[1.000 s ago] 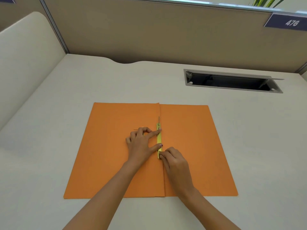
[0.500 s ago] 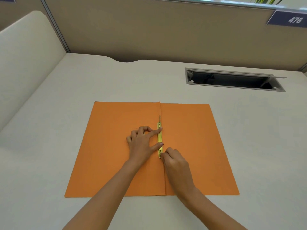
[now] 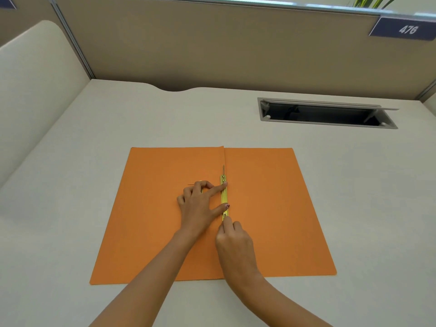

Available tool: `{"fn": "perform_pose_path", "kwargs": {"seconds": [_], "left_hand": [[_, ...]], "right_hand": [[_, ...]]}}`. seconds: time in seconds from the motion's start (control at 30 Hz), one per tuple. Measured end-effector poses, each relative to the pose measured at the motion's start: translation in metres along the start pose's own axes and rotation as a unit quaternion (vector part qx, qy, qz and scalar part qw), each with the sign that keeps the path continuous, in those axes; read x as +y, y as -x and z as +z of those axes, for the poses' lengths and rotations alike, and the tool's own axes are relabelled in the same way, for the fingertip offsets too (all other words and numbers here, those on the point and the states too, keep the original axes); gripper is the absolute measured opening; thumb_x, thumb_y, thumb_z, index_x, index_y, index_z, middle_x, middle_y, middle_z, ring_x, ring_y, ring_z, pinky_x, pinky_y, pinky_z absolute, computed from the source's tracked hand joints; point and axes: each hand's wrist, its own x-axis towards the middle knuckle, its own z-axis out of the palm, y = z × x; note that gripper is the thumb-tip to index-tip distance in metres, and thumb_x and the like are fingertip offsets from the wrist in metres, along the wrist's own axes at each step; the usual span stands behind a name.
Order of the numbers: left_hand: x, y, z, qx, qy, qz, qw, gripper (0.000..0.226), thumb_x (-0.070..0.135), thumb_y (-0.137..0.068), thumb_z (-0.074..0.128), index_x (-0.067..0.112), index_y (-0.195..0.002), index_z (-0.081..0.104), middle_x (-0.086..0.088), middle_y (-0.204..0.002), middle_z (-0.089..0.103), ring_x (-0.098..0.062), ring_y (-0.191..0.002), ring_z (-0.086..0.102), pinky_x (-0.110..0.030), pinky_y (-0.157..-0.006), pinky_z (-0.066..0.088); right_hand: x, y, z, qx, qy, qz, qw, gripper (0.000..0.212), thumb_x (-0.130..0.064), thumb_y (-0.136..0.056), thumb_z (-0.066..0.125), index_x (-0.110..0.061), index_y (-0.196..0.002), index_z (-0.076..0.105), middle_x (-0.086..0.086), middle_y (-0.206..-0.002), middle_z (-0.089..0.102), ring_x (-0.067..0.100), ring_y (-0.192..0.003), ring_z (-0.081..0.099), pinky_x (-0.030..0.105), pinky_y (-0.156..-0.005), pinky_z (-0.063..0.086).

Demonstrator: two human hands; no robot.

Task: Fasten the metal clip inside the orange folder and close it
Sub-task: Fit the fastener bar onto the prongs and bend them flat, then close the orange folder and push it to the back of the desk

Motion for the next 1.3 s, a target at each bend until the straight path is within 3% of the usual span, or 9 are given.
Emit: {"fn": "perform_pose_path", "kwargs": {"seconds": [0.2,0.37,0.53,0.67,0.77,0.93,1.07,1.2,1.3], "left_hand": [[-0.001,0.001,0.0,0.002,0.0,0.001,1.0,0.052,0.065,-0.075,0.057,0.062,-0.125,0.042,0.016,-0.122,0.044,-0.017,-0.112,0.035,-0.03,-0.084,0.018],[0.0,0.002,-0.002,-0.001,0.0,0.005,1.0,0.051,0.065,-0.076,0.056,0.062,-0.125,0.042,0.016,-0.122,0.044,-0.017,-0.113,0.036,-0.031,-0.086,0.02],[0.0,0.001,-0.003,-0.008,-0.008,0.003,1.0,0.052,0.066,-0.077,0.055,0.062,-0.126,0.041,0.016,-0.123,0.043,-0.017,-0.114,0.035,-0.032,-0.086,0.02],[0.002,0.002,-0.004,-0.028,-0.006,-0.006,1.0,0.05,0.065,-0.079,0.052,0.062,-0.127,0.039,0.015,-0.125,0.041,-0.019,-0.113,0.034,-0.033,-0.088,0.02],[0.006,0.003,-0.005,-0.047,0.009,-0.027,0.999,0.046,0.056,-0.085,0.051,0.061,-0.129,0.037,0.013,-0.128,0.041,-0.021,-0.114,0.033,-0.033,-0.088,0.018],[0.0,0.011,-0.023,-0.022,0.194,-0.045,0.98,0.038,0.023,-0.095,0.049,0.041,-0.128,0.054,0.006,-0.131,0.054,-0.023,-0.116,0.05,-0.038,-0.1,0.037],[-0.029,0.036,-0.049,0.071,0.206,-0.11,0.97,0.036,0.011,-0.092,0.052,0.024,-0.124,0.062,-0.005,-0.131,0.058,-0.023,-0.118,0.054,-0.037,-0.102,0.041],[-0.064,0.058,-0.07,0.025,-0.002,-0.24,0.971,0.054,0.033,-0.093,0.052,0.013,-0.141,0.04,-0.019,-0.15,0.032,-0.035,-0.137,0.029,-0.044,-0.113,0.022],[-0.076,0.076,-0.083,0.015,-0.003,-0.353,0.936,0.071,0.046,-0.087,0.057,0.012,-0.143,0.027,-0.02,-0.152,0.021,-0.044,-0.136,0.022,-0.053,-0.111,0.023]], "right_hand": [[0.026,0.012,0.014,0.085,-0.075,-0.031,0.993,0.019,0.001,-0.058,0.084,-0.01,-0.069,0.072,-0.001,-0.061,0.061,0.013,-0.05,0.054,0.021,-0.041,0.045],[0.047,0.02,0.027,0.118,-0.142,-0.068,0.981,0.006,-0.003,-0.085,0.068,-0.003,-0.086,0.074,0.003,-0.072,0.066,0.018,-0.061,0.058,0.028,-0.051,0.051],[0.047,0.017,0.027,0.099,-0.227,-0.042,0.968,0.006,-0.004,-0.085,0.065,-0.004,-0.085,0.071,0.005,-0.08,0.066,0.02,-0.07,0.06,0.029,-0.06,0.052],[0.04,0.011,0.022,0.092,-0.302,0.063,0.947,0.014,-0.021,-0.087,0.064,-0.01,-0.078,0.068,0.0,-0.077,0.064,0.014,-0.075,0.056,0.02,-0.066,0.044],[0.035,0.003,0.022,0.091,-0.344,0.111,0.928,0.015,-0.025,-0.09,0.061,-0.012,-0.088,0.069,-0.001,-0.084,0.066,0.013,-0.08,0.057,0.017,-0.071,0.043],[0.039,-0.008,0.031,0.066,-0.358,0.111,0.925,0.02,-0.018,-0.086,0.066,-0.012,-0.106,0.066,0.0,-0.098,0.065,0.017,-0.093,0.057,0.027,-0.084,0.047],[0.041,-0.004,0.04,0.082,-0.272,0.107,0.953,0.02,-0.027,-0.086,0.066,-0.02,-0.105,0.066,-0.004,-0.099,0.065,0.017,-0.093,0.057,0.032,-0.087,0.033],[0.041,-0.002,0.044,0.088,-0.26,0.106,0.956,0.02,-0.028,-0.086,0.066,-0.023,-0.104,0.064,-0.005,-0.099,0.063,0.017,-0.093,0.056,0.032,-0.085,0.029],[0.041,-0.002,0.045,0.089,-0.265,0.107,0.954,0.019,-0.027,-0.086,0.067,-0.023,-0.104,0.064,-0.006,-0.099,0.062,0.017,-0.093,0.056,0.03,-0.083,0.026]]}}
